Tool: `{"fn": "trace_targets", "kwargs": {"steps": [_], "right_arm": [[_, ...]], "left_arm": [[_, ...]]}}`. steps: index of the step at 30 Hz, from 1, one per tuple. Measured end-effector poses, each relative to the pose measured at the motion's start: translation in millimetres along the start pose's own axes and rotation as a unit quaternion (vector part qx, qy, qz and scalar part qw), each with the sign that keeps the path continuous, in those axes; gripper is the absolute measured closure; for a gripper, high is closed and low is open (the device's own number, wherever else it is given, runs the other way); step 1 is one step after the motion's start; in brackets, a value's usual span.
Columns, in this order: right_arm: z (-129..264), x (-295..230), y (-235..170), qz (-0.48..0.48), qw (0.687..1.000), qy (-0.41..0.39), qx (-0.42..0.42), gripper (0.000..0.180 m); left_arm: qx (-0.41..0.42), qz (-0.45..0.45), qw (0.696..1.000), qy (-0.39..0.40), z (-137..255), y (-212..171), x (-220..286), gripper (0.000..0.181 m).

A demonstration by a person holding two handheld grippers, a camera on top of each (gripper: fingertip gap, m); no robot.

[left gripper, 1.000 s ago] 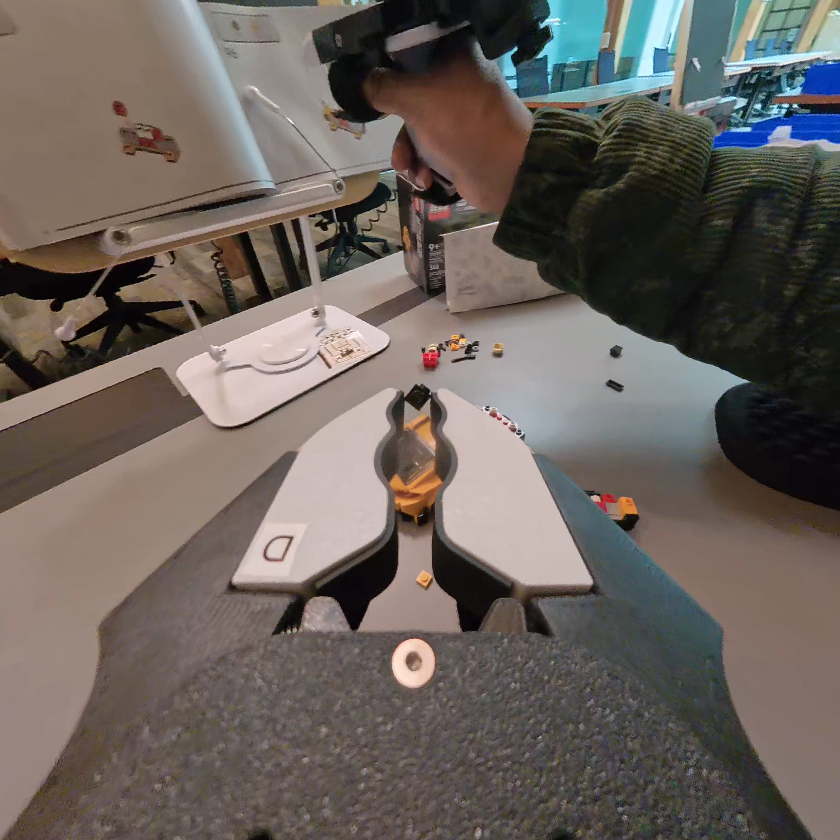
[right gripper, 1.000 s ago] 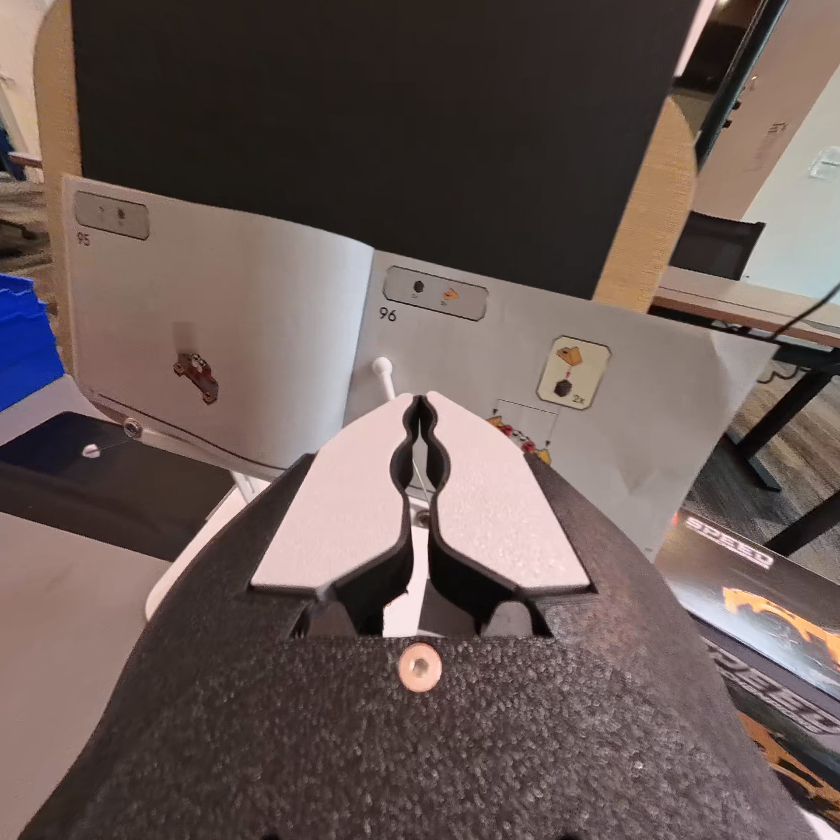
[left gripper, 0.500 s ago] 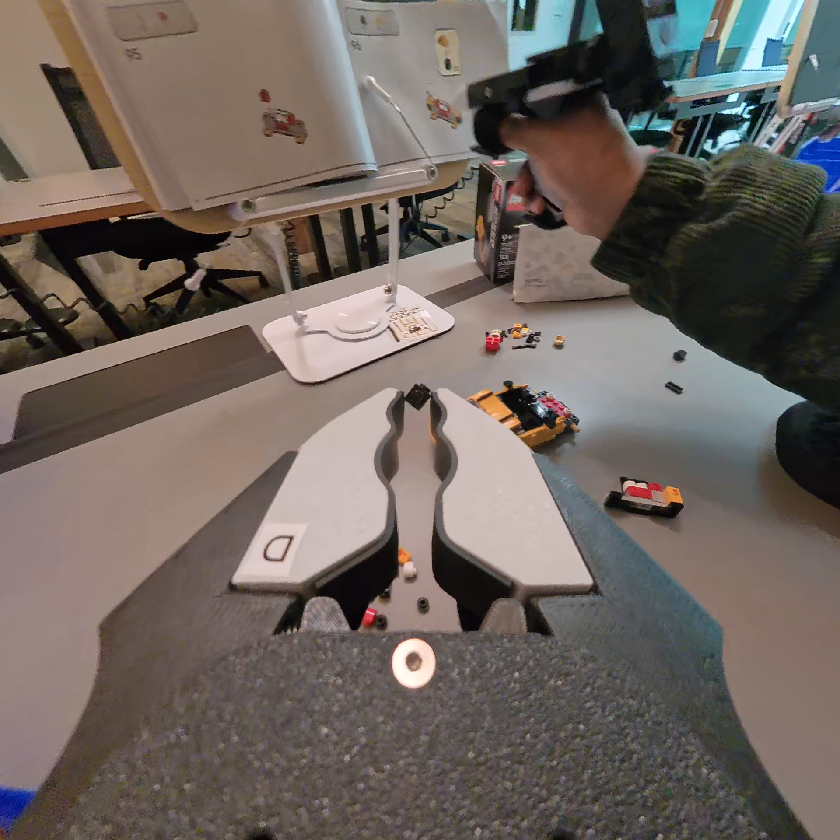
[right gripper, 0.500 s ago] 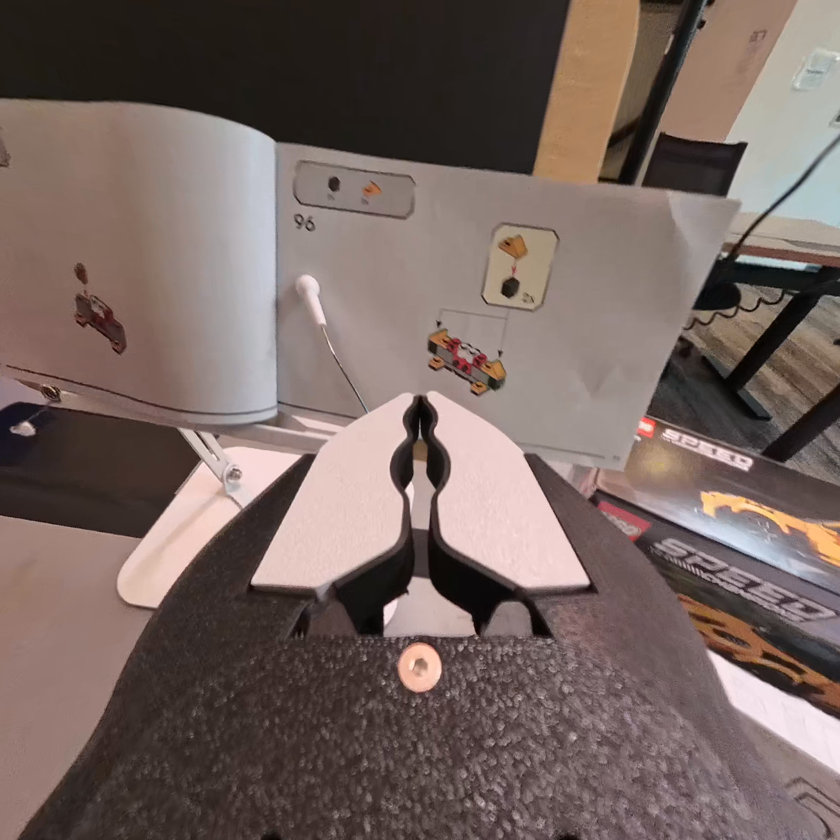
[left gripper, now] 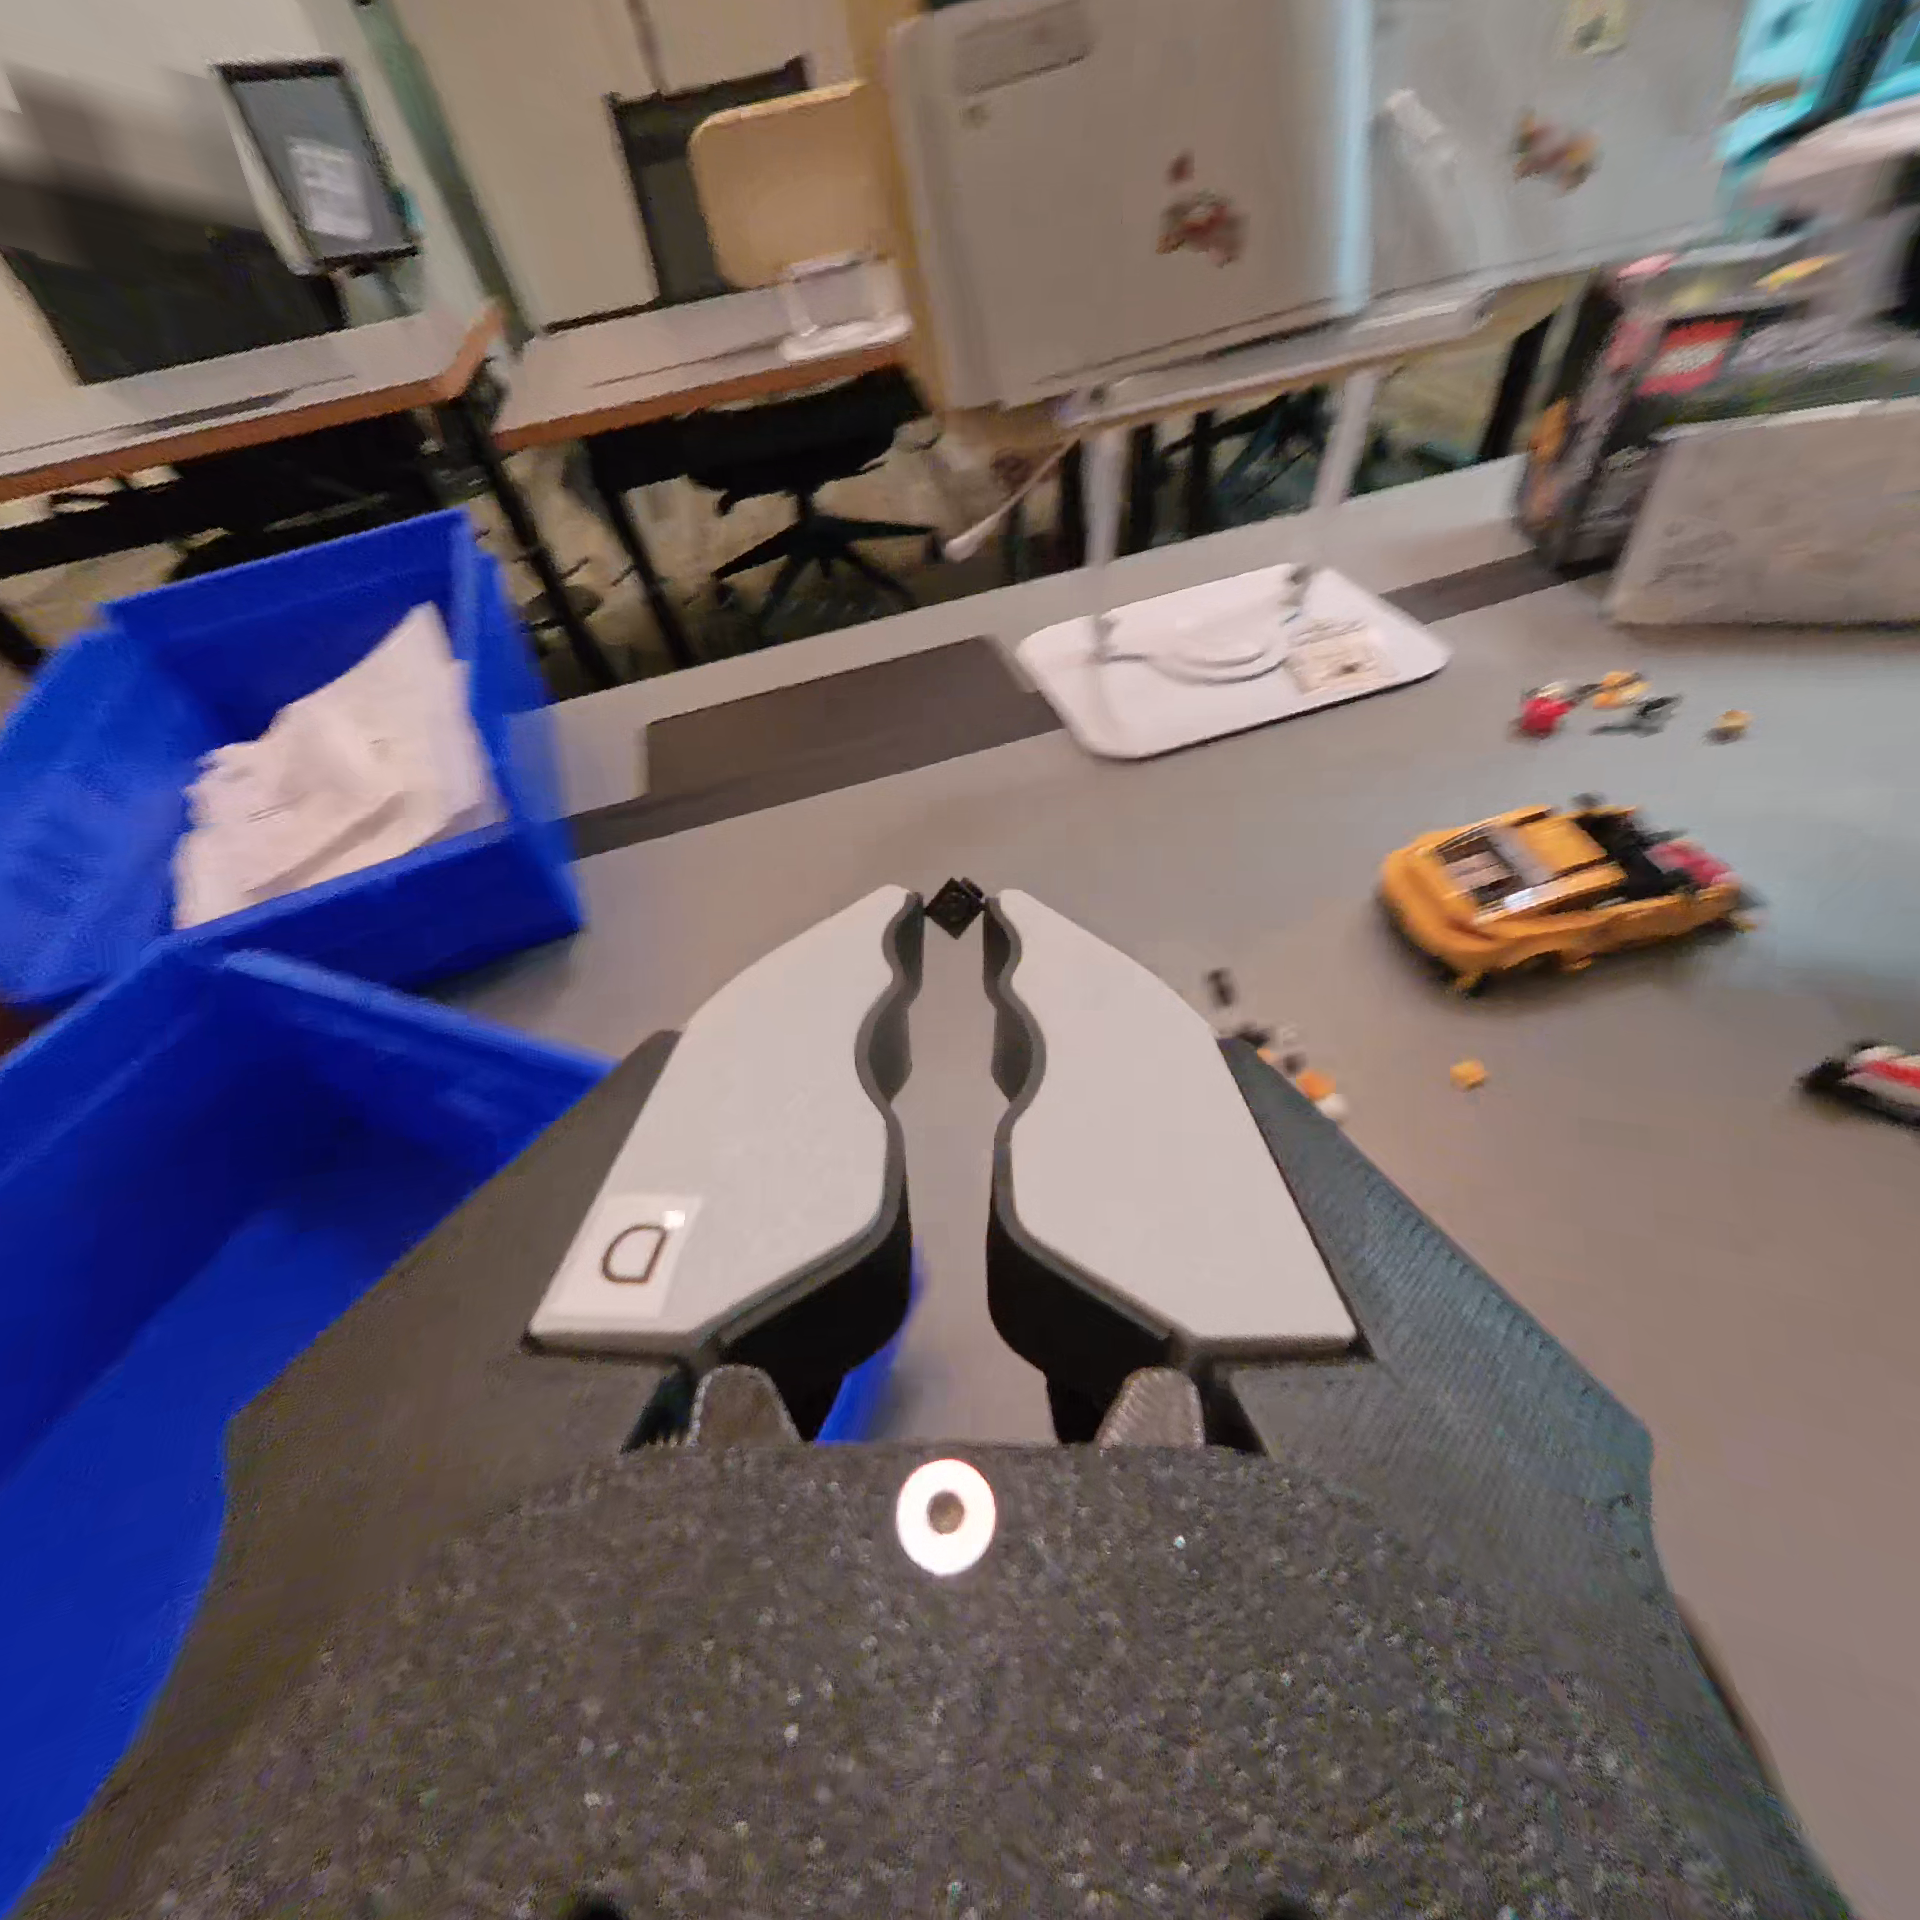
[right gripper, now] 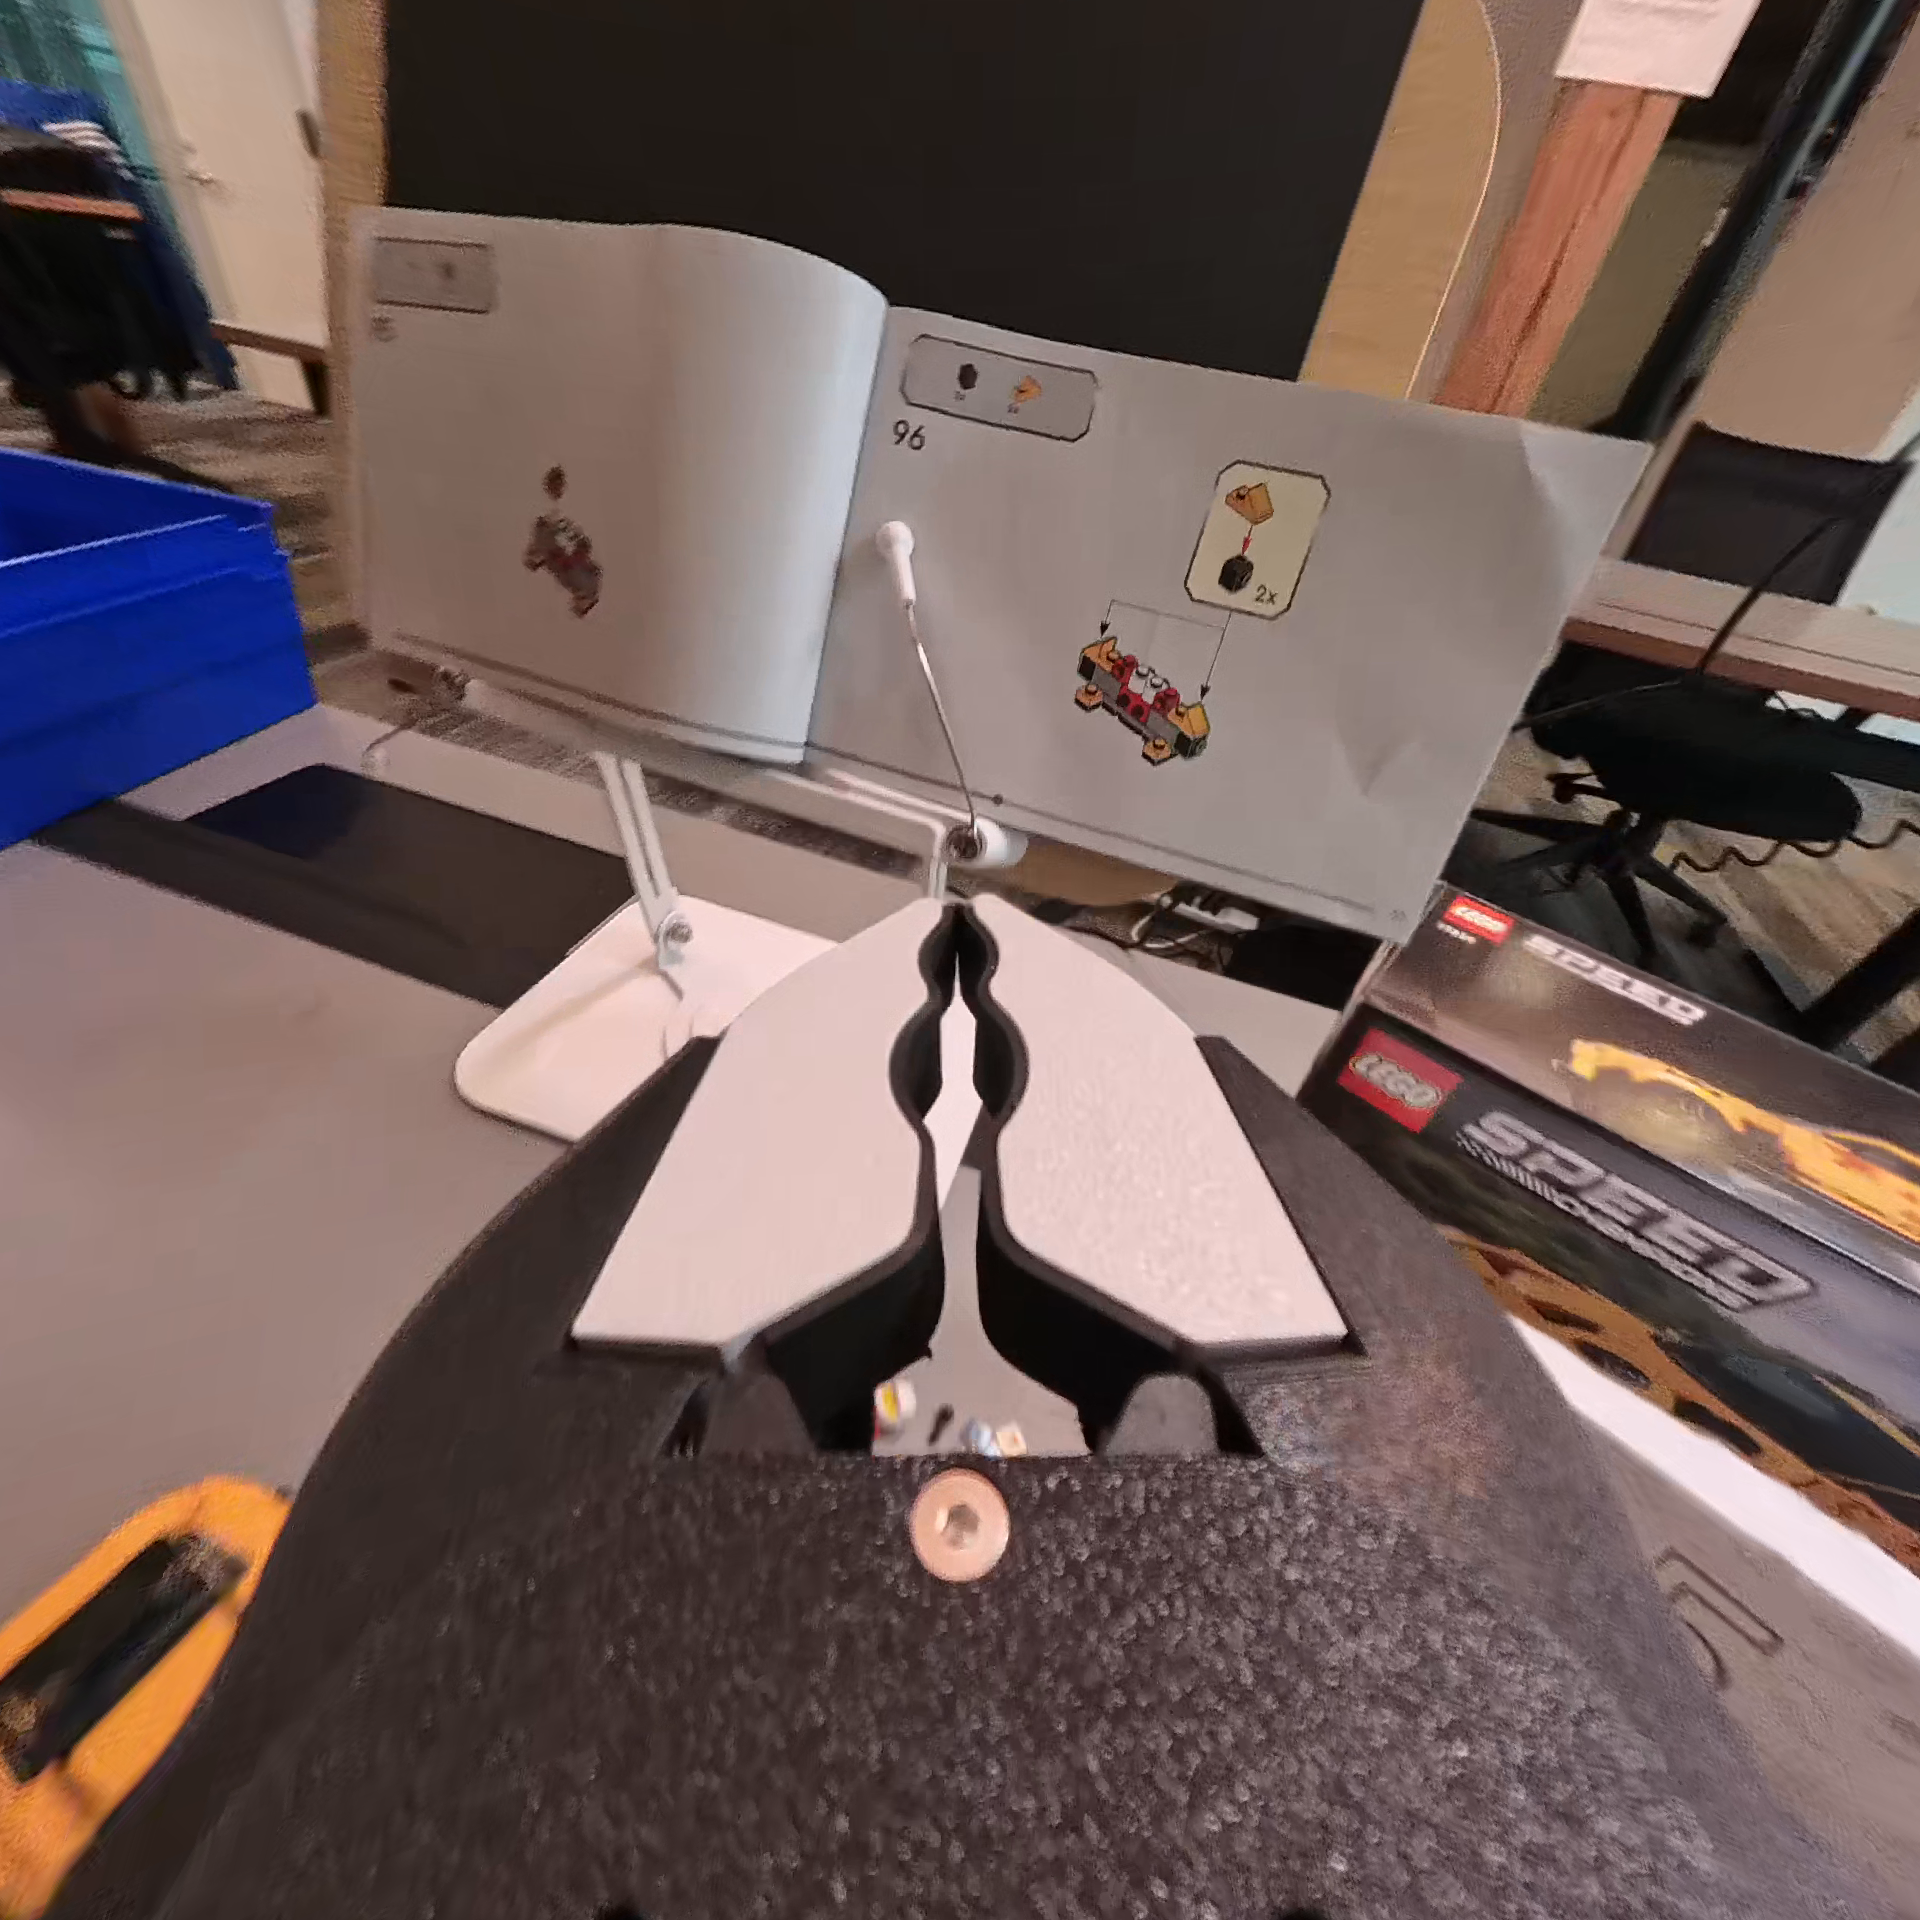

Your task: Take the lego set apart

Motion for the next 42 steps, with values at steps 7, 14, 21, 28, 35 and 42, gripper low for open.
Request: {"fn": "trace_targets", "kwargs": {"steps": [7, 14, 21, 28, 35, 42], "right_arm": [[79, 2, -17, -0.022, 0.995, 0.097, -0.009, 0.180], [117, -7, -34, -0.038, 0.985, 0.167, -0.009, 0.174], [114, -11, -46, -0.040, 0.984, 0.169, -0.040, 0.173], [112, -7, -57, -0.049, 0.984, 0.162, -0.053, 0.172], [110, -8, -58, -0.037, 0.986, 0.153, -0.046, 0.173], [104, -23, -55, -0.022, 0.985, 0.167, -0.044, 0.172]], "left_arm": [[-0.160, -0.005, 0.985, 0.067, 48, -17, -88, 0.170], [-0.314, -0.001, 0.949, 0.027, 36, -69, -94, 0.170], [-0.379, 0.018, 0.925, 0.026, 15, -98, -94, 0.167], [-0.338, 0.009, 0.940, 0.046, 10, -84, -90, 0.149], [-0.173, -0.007, 0.975, -0.141, -12, -39, 15, 0.161], [-0.150, -0.040, 0.906, -0.393, -56, -65, 178, 0.155]]}}
Point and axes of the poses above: each gripper's, where its closed fingertips meet, z back along the fingers, y out of its top, x = y × z across the jaws, the point moved 7 cm from there along z, back along the fingers, and after that the axes turned 12 degrees about x, right-handed, at the moved point
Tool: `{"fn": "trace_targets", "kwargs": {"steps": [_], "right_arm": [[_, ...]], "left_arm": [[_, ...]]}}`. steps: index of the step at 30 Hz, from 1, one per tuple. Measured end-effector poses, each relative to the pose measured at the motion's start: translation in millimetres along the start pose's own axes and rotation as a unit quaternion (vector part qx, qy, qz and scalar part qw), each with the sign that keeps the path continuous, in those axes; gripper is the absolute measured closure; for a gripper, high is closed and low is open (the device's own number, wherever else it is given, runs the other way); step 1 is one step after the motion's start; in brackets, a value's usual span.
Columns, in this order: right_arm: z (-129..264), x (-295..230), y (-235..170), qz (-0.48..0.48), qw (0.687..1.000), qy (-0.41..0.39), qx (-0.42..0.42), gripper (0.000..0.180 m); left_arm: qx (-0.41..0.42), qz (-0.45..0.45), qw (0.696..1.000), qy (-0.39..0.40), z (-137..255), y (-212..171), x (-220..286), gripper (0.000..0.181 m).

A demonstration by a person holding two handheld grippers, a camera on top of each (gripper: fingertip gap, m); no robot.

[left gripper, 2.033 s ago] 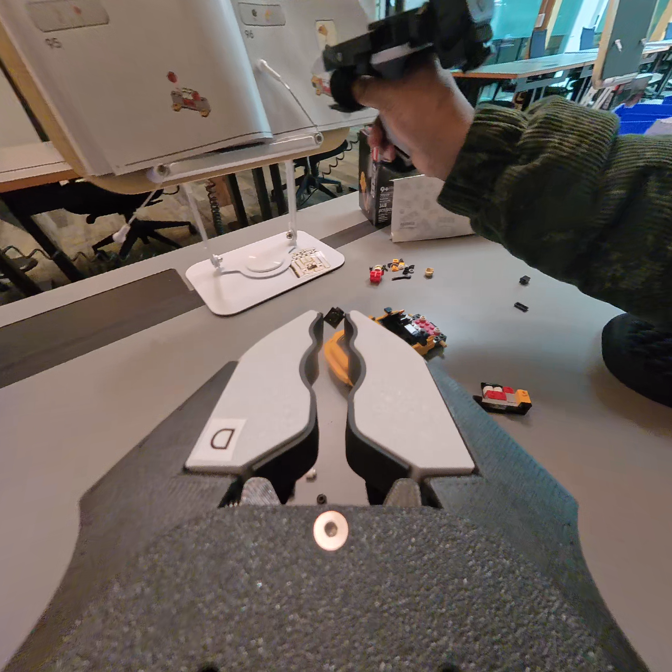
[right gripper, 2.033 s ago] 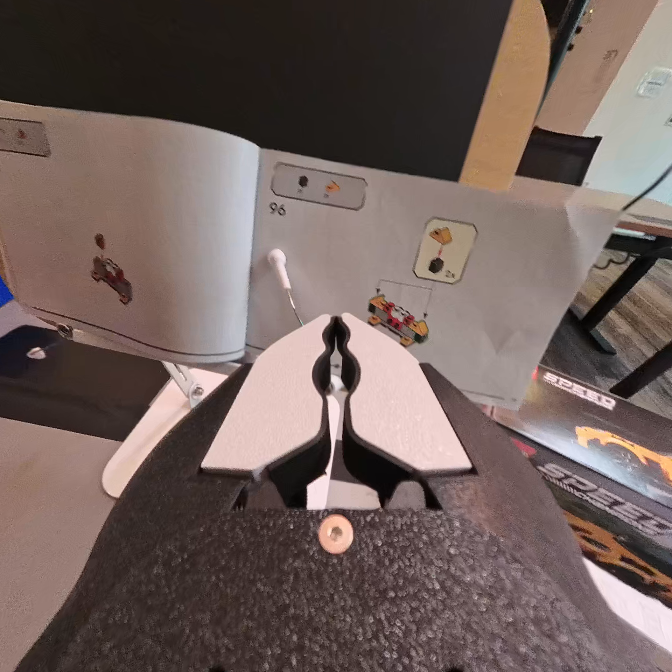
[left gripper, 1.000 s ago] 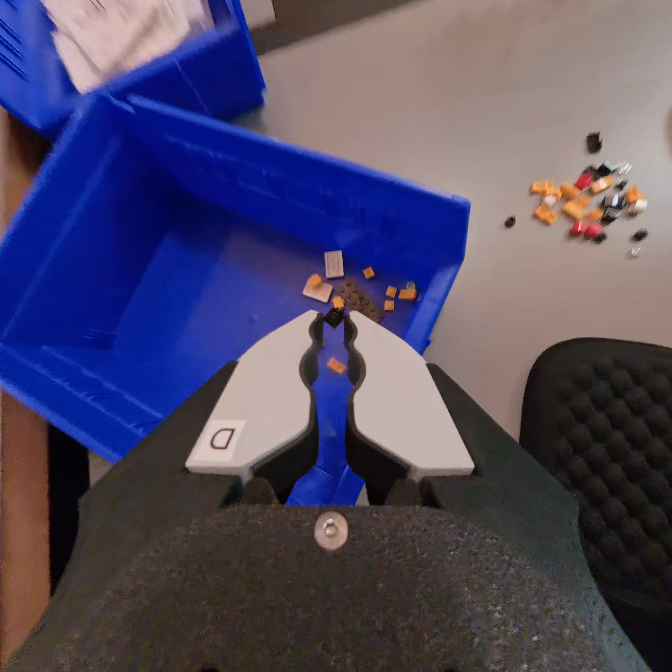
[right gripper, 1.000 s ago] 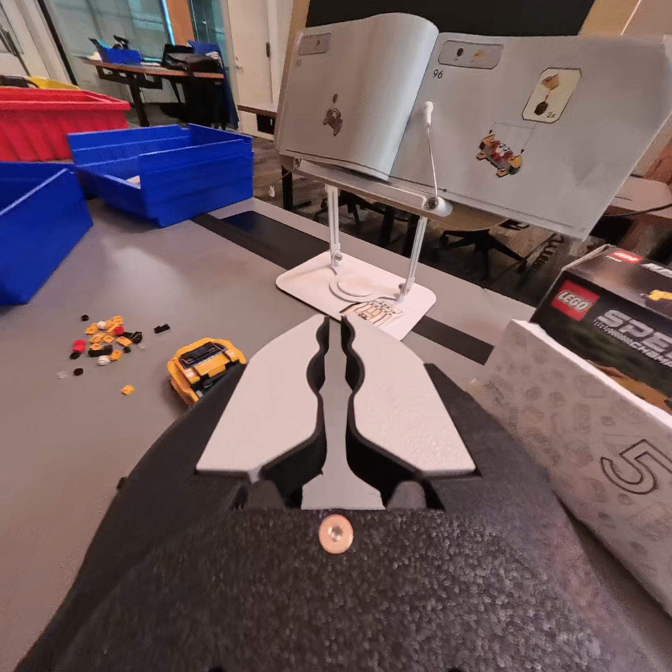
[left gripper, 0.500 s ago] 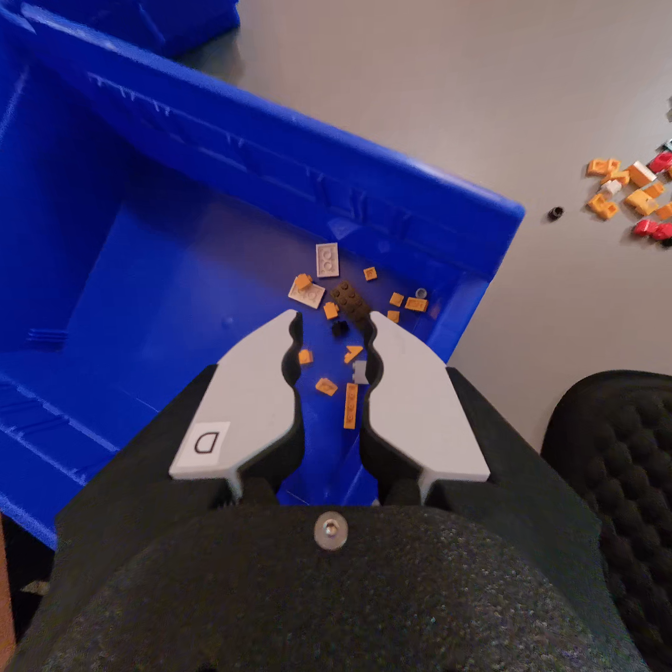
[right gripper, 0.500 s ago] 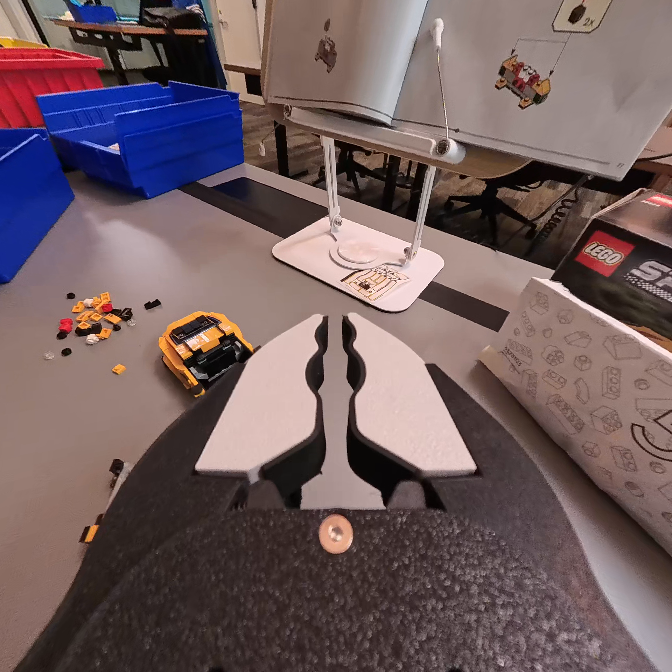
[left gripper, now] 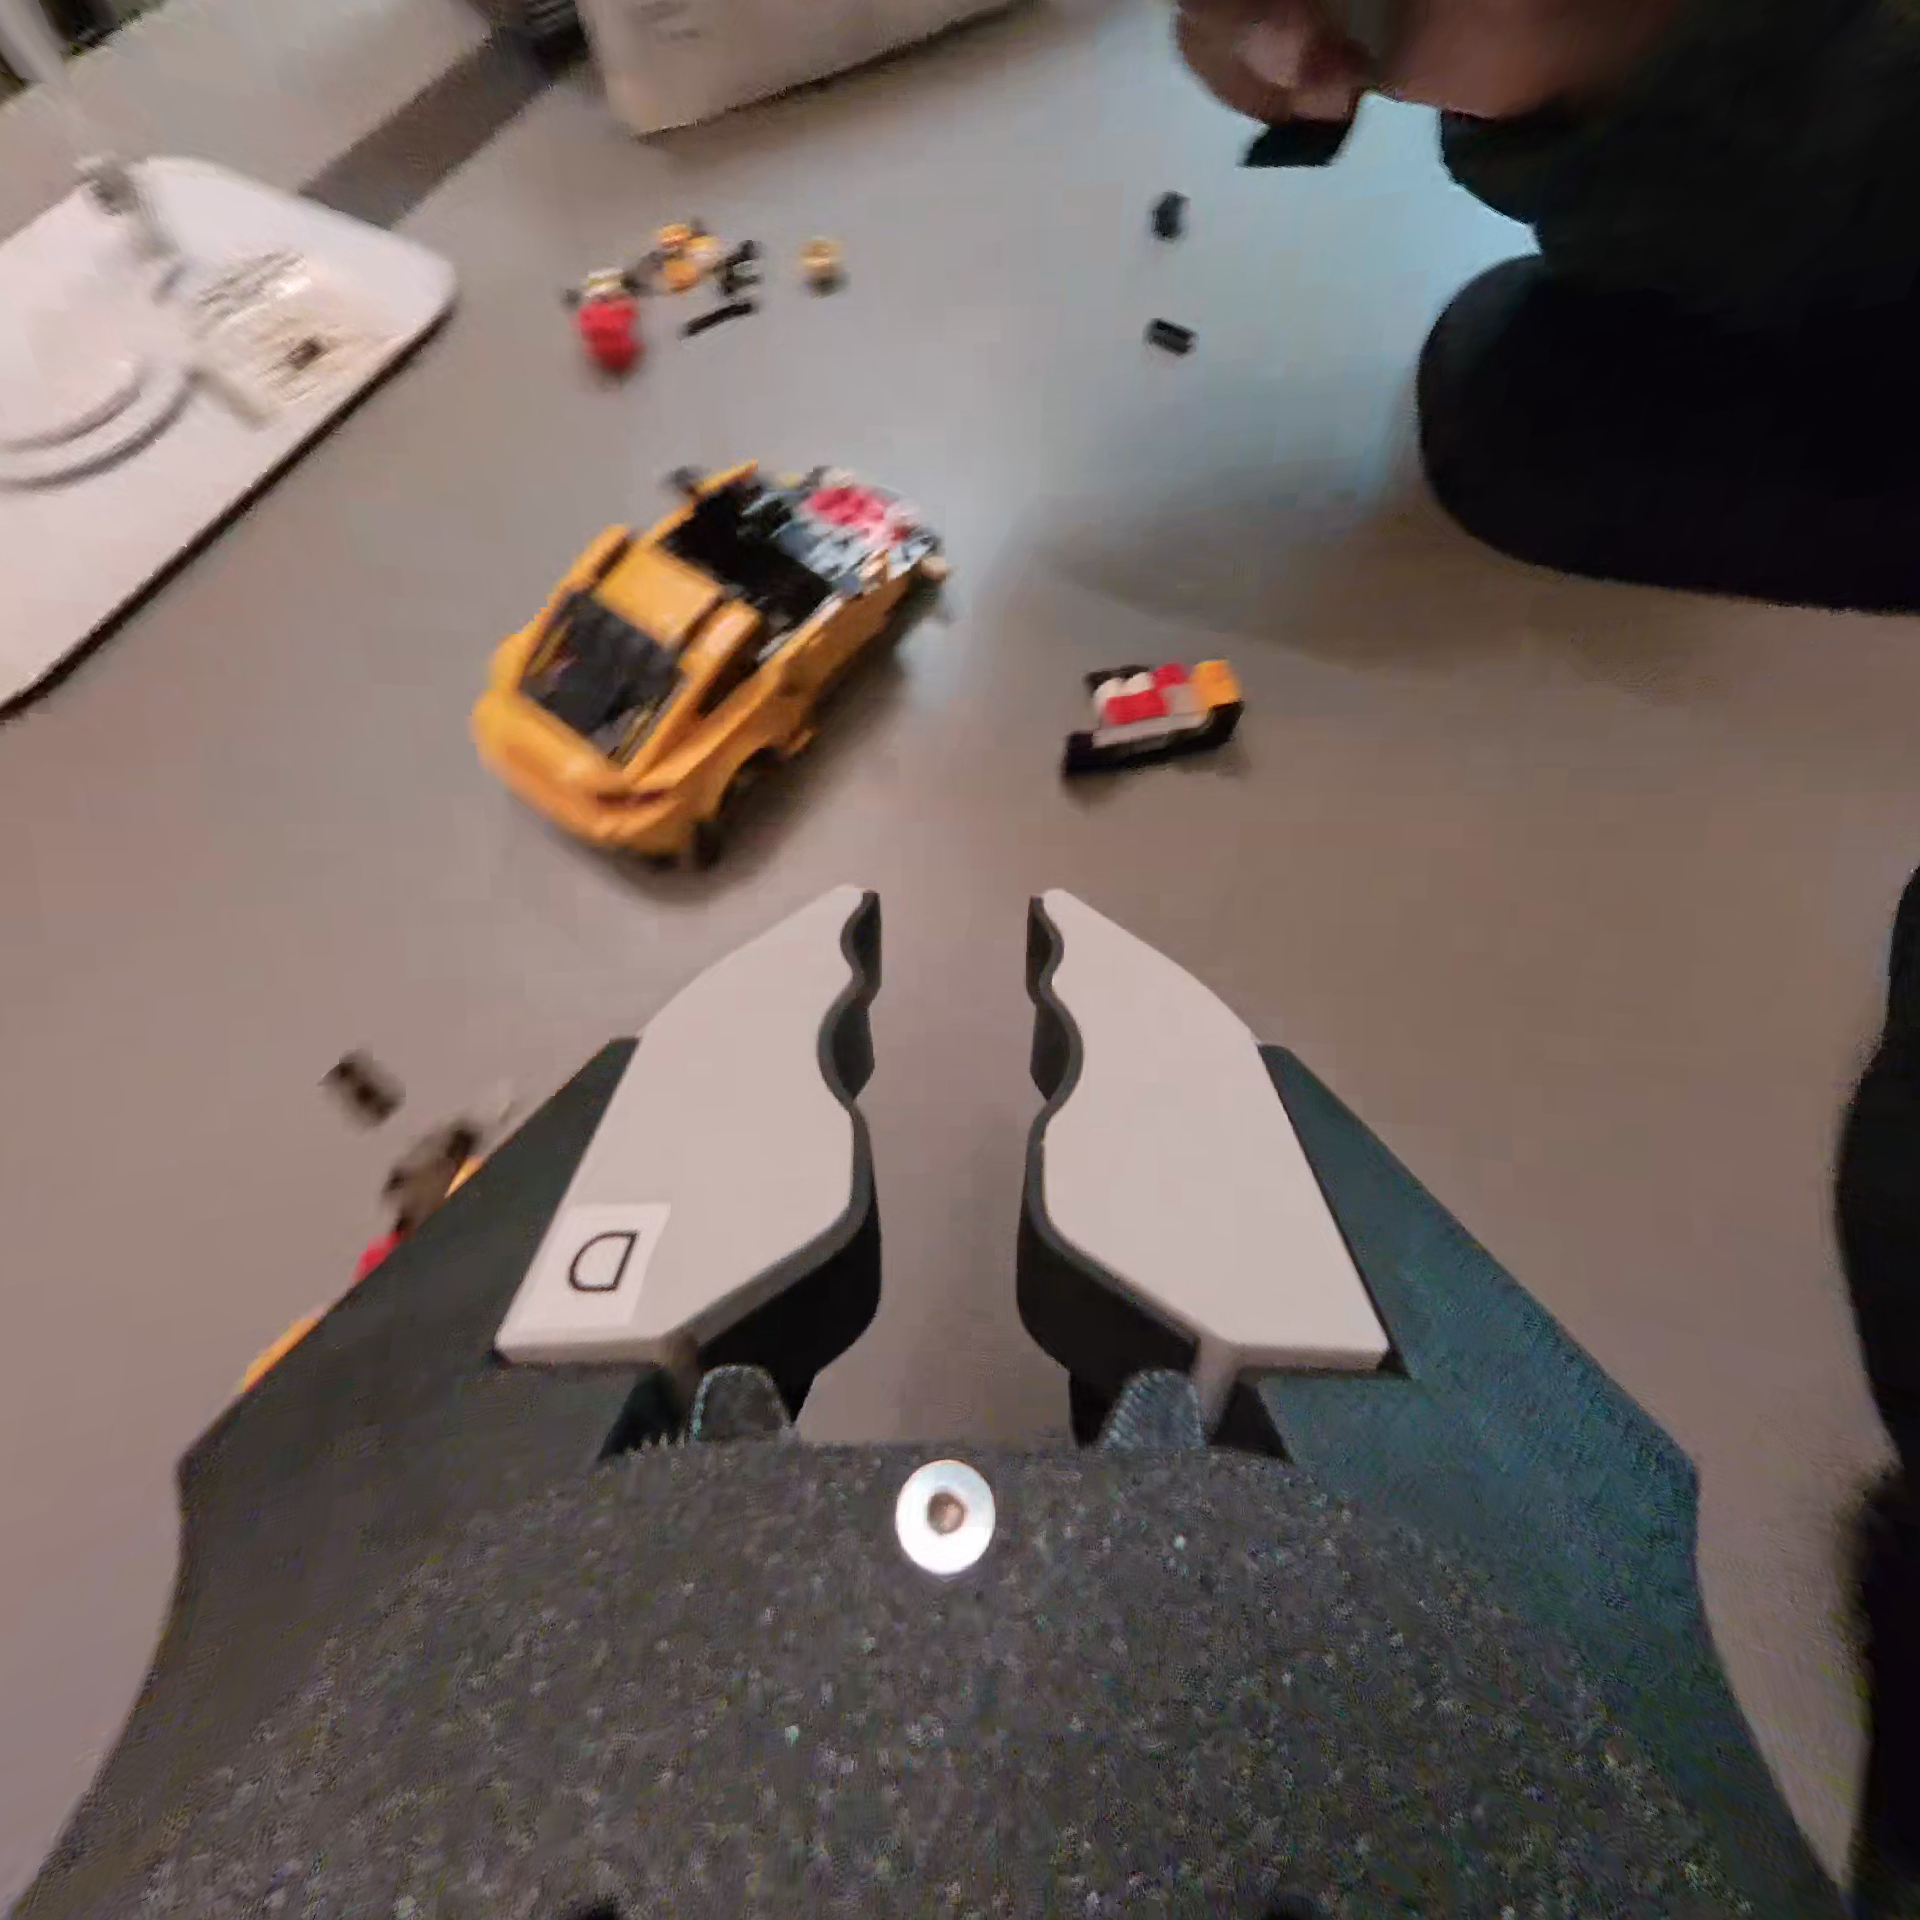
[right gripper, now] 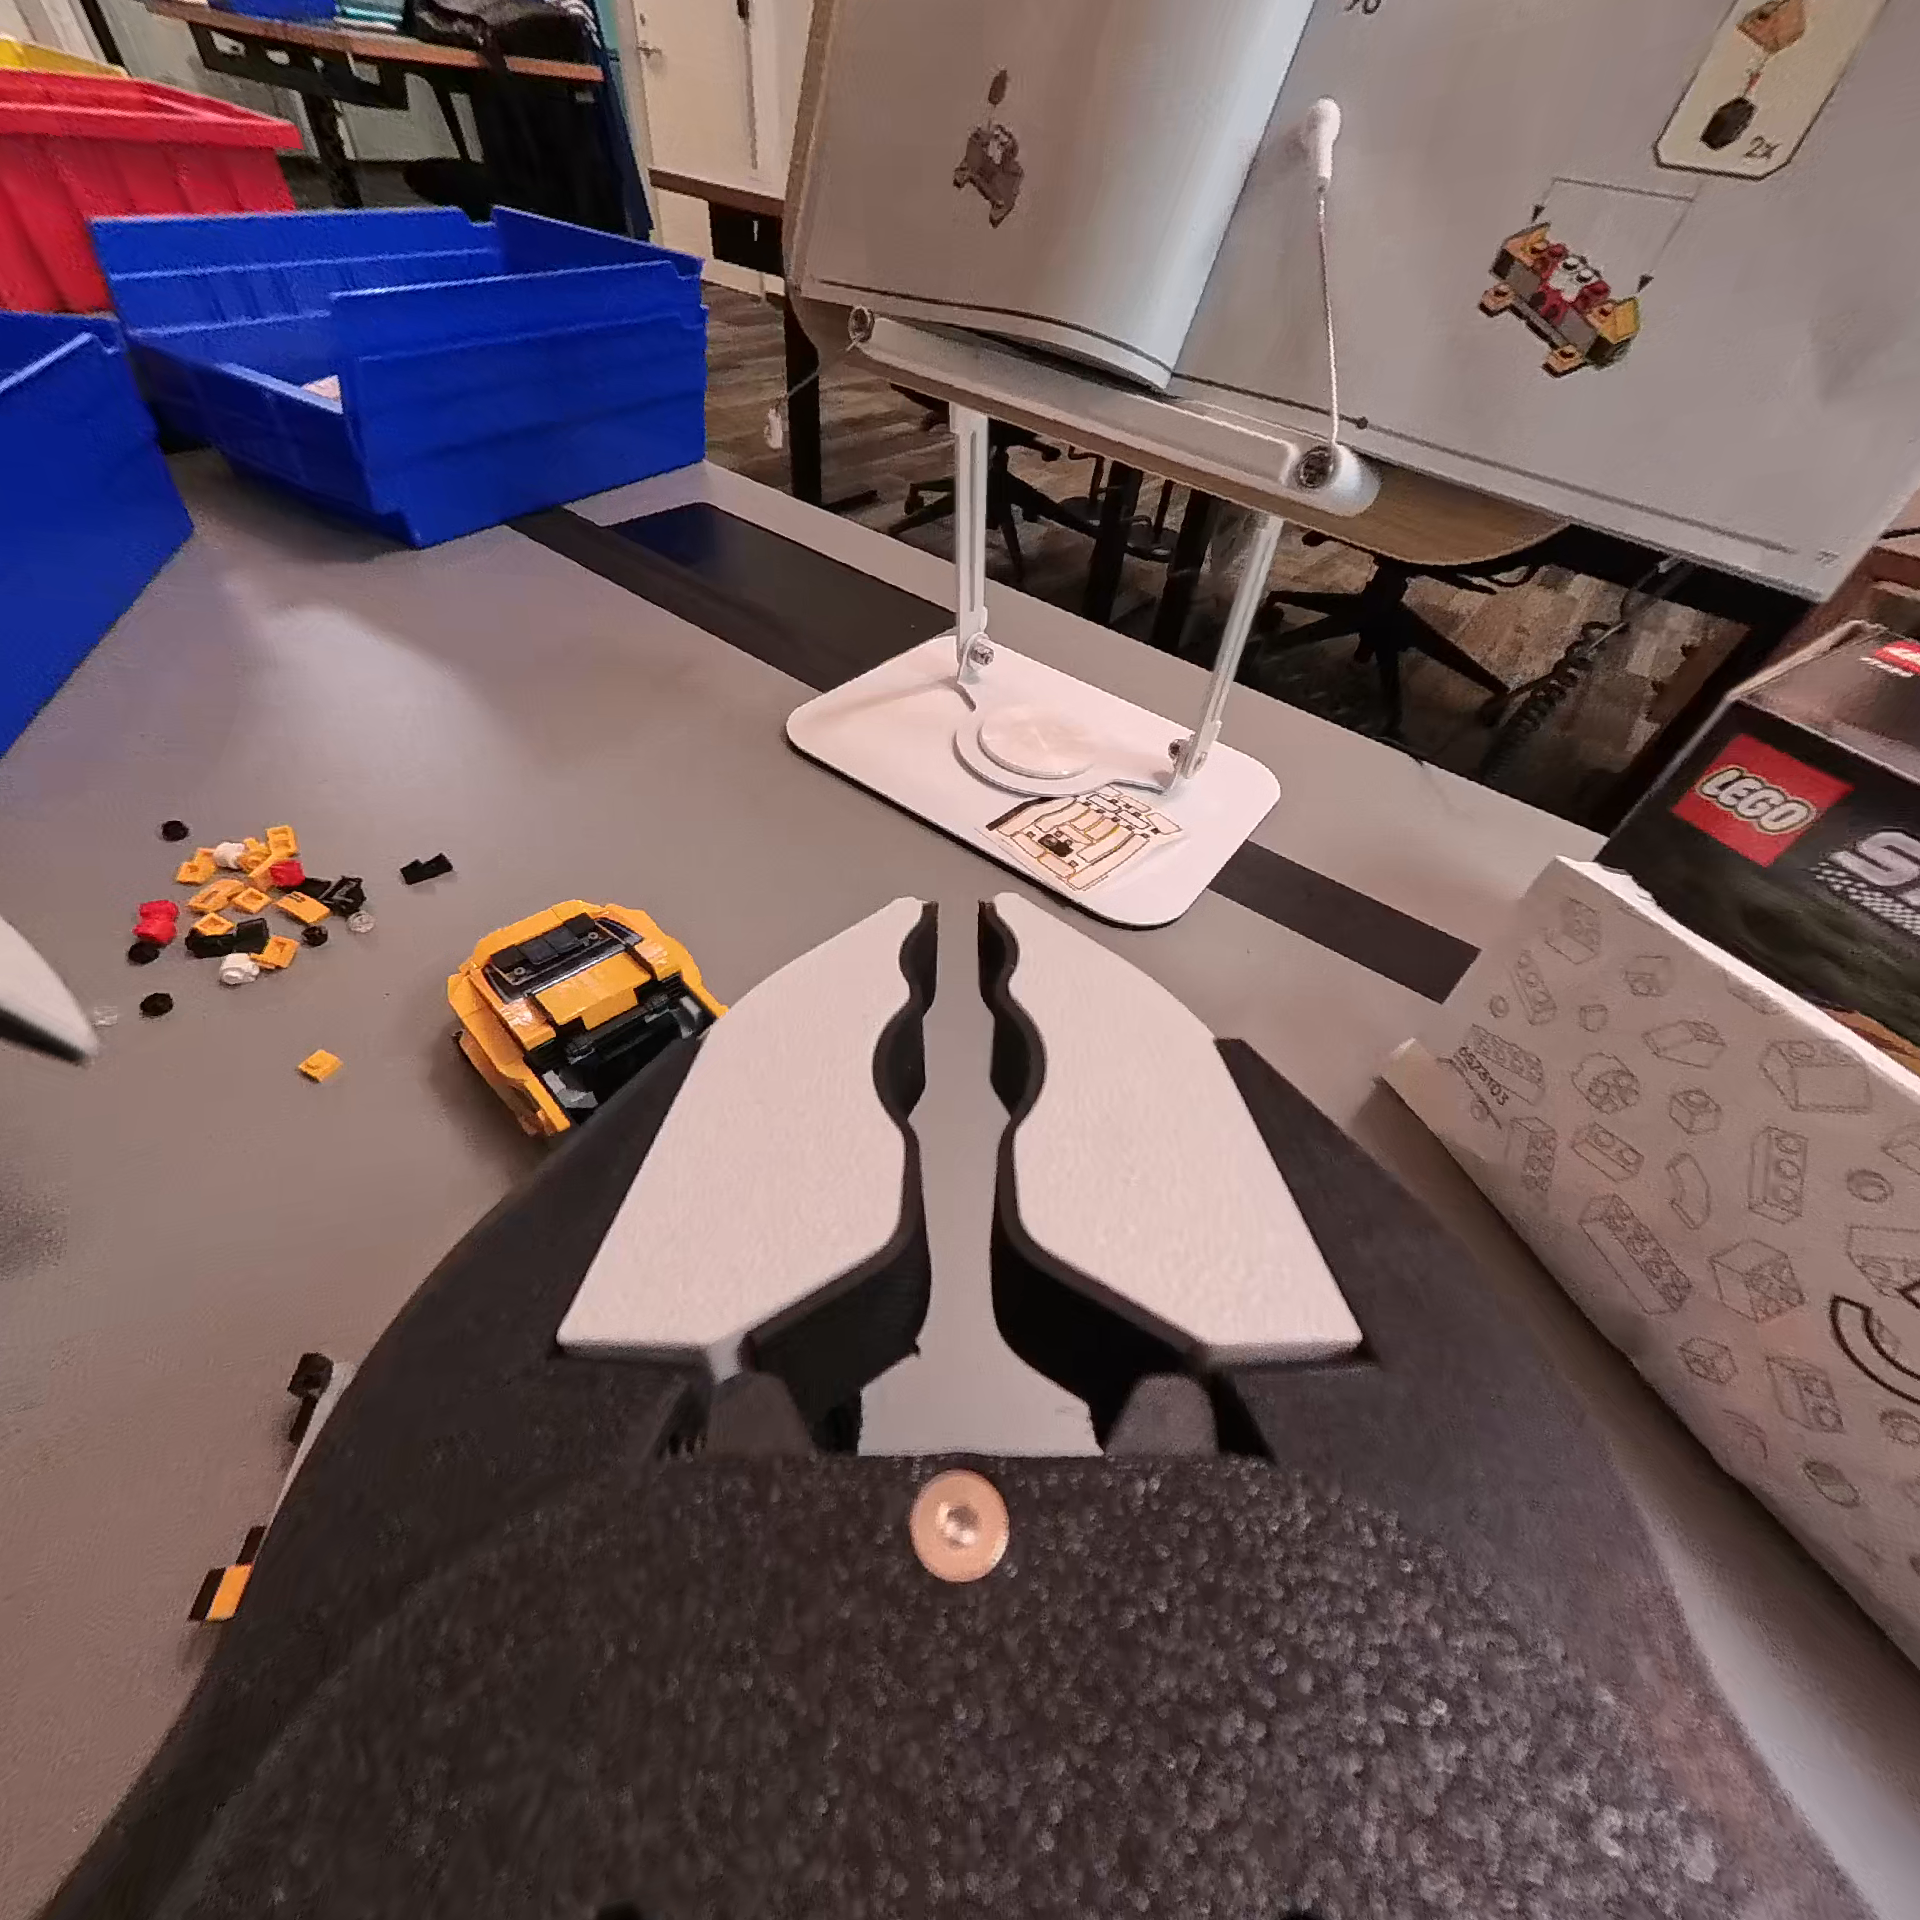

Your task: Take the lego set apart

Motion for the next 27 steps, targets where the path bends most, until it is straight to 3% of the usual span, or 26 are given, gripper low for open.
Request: {"fn": "trace_targets", "kwargs": {"steps": [4, 7, 11, 14, 20, 22, 27], "right_arm": [[4, -1, -2, 0.007, 1.000, 0.003, -0.002, 0.171], [8, -14, -9, 0.009, 0.994, 0.093, -0.049, 0.162], [33, -53, -37, 0.010, 0.920, 0.327, -0.214, 0.142], [46, -75, -58, 0.042, 0.875, 0.395, -0.275, 0.131], [41, -101, -78, 0.075, 0.861, 0.406, -0.297, 0.131], [40, -105, -81, 0.093, 0.863, 0.398, -0.298, 0.144], [46, -105, -80, 0.164, 0.851, 0.434, -0.248, 0.147]], "left_arm": [[0.018, -0.029, 0.999, -0.015, -41, 8, 10, 0.157], [0.048, -0.008, 0.999, -0.018, -50, 16, 10, 0.166], [0.063, -0.003, 0.998, 0.005, -54, 14, 2, 0.168], [0.069, 0.019, 0.997, -0.001, -53, 9, 1, 0.169], [0.052, 0.012, 0.999, -0.010, -55, 3, 4, 0.169], [0.046, 0.005, 0.999, -0.012, -56, 1, 5, 0.169], [0.022, -0.015, 0.999, -0.031, -56, -5, 8, 0.169]]}}
Point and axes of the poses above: each gripper's, where its closed fingertips meet, z back along the fingers, y out of its top, x = y × z across the jaws, the point moved 7 cm from there along z, back along the fingers, and after that the axes turned 12 degrees about x, right-handed, at the moved point
